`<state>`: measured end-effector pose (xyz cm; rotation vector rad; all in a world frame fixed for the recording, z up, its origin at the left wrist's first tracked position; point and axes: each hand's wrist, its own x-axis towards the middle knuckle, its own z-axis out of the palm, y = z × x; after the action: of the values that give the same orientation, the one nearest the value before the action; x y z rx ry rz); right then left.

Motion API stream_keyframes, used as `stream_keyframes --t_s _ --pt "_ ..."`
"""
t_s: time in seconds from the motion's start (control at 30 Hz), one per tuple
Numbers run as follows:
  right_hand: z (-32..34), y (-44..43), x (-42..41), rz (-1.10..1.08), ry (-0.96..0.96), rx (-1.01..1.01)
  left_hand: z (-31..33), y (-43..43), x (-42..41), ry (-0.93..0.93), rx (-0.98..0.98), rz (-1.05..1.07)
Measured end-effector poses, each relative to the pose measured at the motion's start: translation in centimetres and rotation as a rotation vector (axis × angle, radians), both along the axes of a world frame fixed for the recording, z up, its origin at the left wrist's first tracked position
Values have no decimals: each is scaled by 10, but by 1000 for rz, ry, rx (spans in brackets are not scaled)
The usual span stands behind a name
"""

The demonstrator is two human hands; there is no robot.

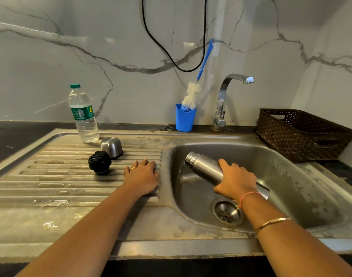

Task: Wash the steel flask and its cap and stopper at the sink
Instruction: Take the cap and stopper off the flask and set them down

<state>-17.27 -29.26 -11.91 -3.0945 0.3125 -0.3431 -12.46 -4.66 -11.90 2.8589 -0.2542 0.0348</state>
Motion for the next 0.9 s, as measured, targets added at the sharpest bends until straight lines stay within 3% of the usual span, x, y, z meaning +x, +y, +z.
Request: stream_keyframes --t_s 0.9 --pt "1 1 -1 -17 -1 0 0 0 1 10 6 1"
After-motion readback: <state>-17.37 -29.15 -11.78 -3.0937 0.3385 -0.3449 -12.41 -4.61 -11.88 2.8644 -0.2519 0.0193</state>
